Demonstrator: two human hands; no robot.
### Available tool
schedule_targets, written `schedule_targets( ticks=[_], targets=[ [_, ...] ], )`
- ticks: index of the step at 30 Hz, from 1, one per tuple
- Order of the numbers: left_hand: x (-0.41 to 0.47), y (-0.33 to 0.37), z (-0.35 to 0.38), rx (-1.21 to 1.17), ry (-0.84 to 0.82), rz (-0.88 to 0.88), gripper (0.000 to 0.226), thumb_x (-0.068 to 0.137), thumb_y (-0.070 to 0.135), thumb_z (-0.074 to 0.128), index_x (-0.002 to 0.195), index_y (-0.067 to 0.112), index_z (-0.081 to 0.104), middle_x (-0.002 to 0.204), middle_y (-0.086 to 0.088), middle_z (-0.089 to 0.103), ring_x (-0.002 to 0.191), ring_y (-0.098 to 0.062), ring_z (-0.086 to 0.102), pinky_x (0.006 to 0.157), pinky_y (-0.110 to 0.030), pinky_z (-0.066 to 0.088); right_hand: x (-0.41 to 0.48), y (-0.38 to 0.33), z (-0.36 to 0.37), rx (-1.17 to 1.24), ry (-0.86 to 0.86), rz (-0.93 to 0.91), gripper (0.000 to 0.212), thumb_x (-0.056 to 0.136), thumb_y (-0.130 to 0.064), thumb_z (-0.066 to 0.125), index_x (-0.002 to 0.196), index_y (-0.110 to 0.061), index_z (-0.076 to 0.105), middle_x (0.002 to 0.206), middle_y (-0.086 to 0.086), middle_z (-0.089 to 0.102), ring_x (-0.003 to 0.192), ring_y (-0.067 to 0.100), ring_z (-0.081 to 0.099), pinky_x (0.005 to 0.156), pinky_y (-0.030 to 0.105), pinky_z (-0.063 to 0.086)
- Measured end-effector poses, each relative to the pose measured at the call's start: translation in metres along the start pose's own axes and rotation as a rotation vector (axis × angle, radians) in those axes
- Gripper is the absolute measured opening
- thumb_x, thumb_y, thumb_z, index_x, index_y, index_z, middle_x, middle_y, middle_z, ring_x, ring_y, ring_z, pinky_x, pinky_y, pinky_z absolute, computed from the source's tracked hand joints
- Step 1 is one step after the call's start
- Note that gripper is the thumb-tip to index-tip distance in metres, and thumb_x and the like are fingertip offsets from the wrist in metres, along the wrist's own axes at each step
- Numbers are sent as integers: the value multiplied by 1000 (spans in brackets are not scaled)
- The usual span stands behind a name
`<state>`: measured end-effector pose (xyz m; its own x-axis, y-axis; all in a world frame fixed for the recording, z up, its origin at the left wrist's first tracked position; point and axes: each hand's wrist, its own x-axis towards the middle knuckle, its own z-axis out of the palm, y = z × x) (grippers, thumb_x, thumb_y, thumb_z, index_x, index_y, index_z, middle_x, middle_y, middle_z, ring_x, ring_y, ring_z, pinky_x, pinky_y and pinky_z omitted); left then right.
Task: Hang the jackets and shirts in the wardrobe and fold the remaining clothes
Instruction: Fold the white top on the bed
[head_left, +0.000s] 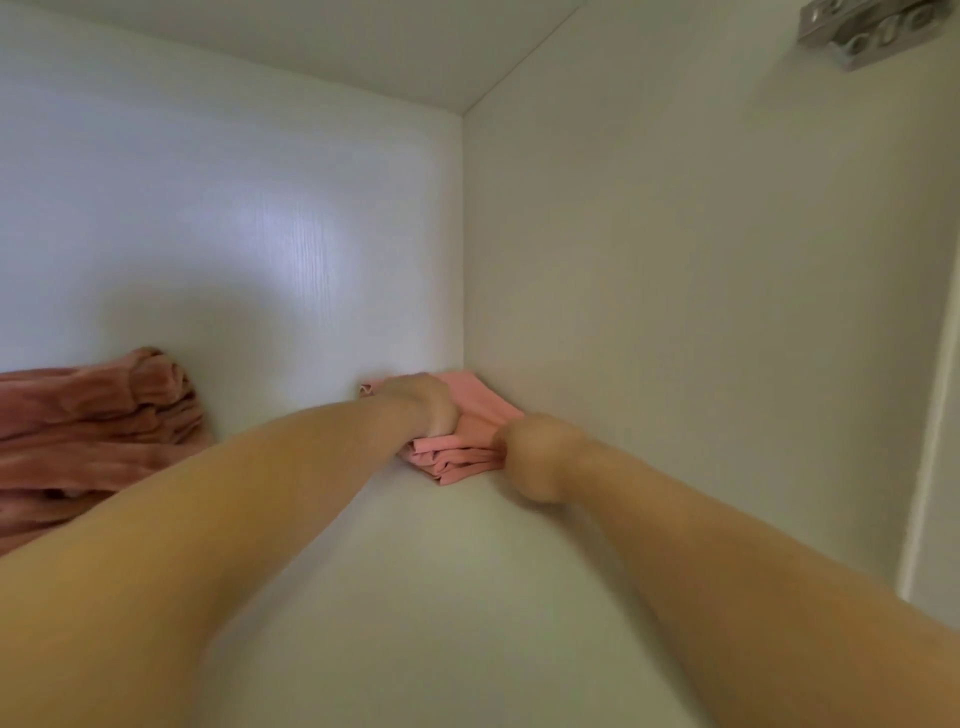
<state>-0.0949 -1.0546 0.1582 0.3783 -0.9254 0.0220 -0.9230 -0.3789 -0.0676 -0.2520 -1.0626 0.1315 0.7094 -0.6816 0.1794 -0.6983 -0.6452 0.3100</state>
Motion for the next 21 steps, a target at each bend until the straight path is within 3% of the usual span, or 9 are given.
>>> schedule_targets(
  ticks=[3, 5, 7, 9, 13, 18, 21],
  targets=[
    [-22, 14, -11, 163, 304, 72, 25, 86, 14, 53, 104, 13, 71, 108, -9, 70, 88, -30, 65, 66, -29, 44, -39, 7, -19, 417, 197, 131, 36, 98, -8, 45, 128, -8, 64, 132, 14, 64, 120, 33, 59, 100, 36, 48],
    [-58, 36, -23, 264, 387, 148, 22, 85, 16, 52, 97, 16, 70, 98, -6, 68, 78, -28, 58, 62, -28, 41, -83, 10, -37, 593, 388, 193, 28, 96, -8, 45, 105, -8, 72, 111, 14, 72, 106, 35, 65, 87, 35, 53],
    [-105, 60, -38, 387, 436, 230, 17, 86, 20, 51, 88, 18, 68, 79, -1, 58, 69, -24, 54, 55, -27, 37, -135, 12, -46, 690, 530, 251, 25, 96, -14, 47, 89, -8, 71, 91, 12, 74, 89, 33, 69, 75, 35, 56],
    [-155, 85, -51, 507, 429, 222, 17, 90, 24, 53, 76, 19, 60, 71, 3, 47, 66, -22, 51, 50, -26, 36, -195, 13, -49, 774, 640, 337, 27, 97, -24, 48, 86, -9, 68, 78, 9, 72, 75, 32, 70, 68, 42, 58],
    [-270, 142, -57, 608, 366, 292, 29, 99, 26, 47, 70, 24, 47, 77, 6, 47, 74, -18, 52, 67, -32, 49, -337, 7, -52, 874, 724, 543, 38, 100, -40, 47, 80, -12, 63, 65, 6, 68, 61, 27, 68, 58, 45, 58],
    [-449, 220, -11, 531, 614, 756, 47, 102, 43, 42, 63, 17, 40, 61, 2, 37, 50, -14, 30, 50, -26, 31, -531, -16, -24, 898, 812, 898, 47, 99, -41, 48, 74, -2, 49, 61, 15, 55, 62, 38, 59, 61, 50, 54],
    [-543, 271, 34, 315, 680, 1087, 54, 101, 52, 37, 61, 15, 37, 59, -2, 34, 48, -18, 28, 48, -27, 26, -649, -34, 1, 938, 858, 1159, 45, 97, -37, 49, 74, 1, 41, 60, 15, 46, 53, 30, 44, 55, 52, 48]
  ],
)
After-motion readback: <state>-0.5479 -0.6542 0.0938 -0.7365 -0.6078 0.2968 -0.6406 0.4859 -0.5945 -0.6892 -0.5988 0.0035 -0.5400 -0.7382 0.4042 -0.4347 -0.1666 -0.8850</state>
